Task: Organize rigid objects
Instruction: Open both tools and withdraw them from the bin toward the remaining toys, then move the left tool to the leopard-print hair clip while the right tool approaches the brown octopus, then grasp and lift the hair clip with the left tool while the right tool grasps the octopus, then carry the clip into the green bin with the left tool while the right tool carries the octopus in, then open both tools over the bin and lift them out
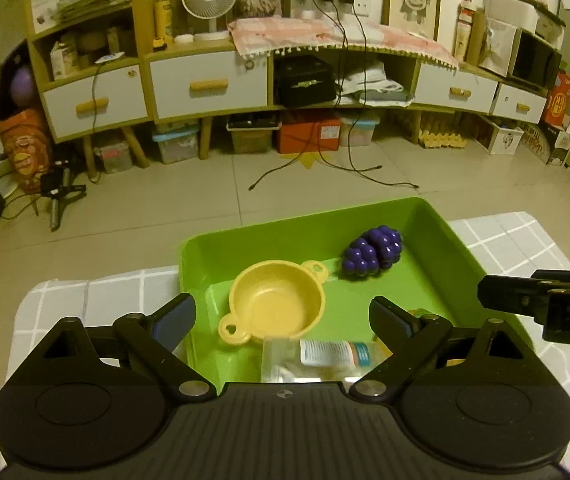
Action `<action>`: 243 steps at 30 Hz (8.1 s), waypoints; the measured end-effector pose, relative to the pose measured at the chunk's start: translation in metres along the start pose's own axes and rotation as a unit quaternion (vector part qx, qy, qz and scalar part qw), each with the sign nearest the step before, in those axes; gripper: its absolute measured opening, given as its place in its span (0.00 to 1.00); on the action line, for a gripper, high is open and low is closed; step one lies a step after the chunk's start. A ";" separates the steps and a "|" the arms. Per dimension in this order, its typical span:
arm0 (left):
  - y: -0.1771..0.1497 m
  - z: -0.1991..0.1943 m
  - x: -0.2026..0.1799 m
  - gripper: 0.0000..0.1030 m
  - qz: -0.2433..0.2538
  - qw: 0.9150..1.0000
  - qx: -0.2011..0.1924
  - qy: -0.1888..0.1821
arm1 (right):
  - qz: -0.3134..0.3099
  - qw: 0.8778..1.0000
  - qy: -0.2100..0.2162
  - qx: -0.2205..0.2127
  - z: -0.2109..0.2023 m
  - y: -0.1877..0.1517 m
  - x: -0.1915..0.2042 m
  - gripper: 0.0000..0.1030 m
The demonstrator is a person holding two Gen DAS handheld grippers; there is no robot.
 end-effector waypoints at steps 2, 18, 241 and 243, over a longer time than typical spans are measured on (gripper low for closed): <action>-0.002 -0.008 0.002 0.92 -0.005 1.000 -0.001 -0.003 | 0.001 1.000 -0.001 -0.002 -0.011 -0.003 0.002 0.46; -0.036 -0.060 0.010 0.93 -0.018 1.000 -0.009 -0.018 | 0.002 1.000 0.011 0.000 -0.066 -0.041 0.016 0.46; -0.005 0.014 -0.083 0.79 -0.028 0.997 0.023 -0.068 | 0.140 0.987 0.076 -0.037 0.003 -0.002 -0.056 0.10; -0.005 0.006 -0.083 0.80 -0.027 0.997 0.018 -0.069 | 0.137 0.987 0.074 -0.039 -0.005 -0.002 -0.053 0.10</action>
Point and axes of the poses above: each gripper's, at about its wrist camera, not at the fingertips, and z roughly the way its jaws point, x to its left, y to its top, the point moved 9 cm from there along z, roughly the way its jaws point, and after that the axes turned 9 degrees about y, right-handed, at the moved point
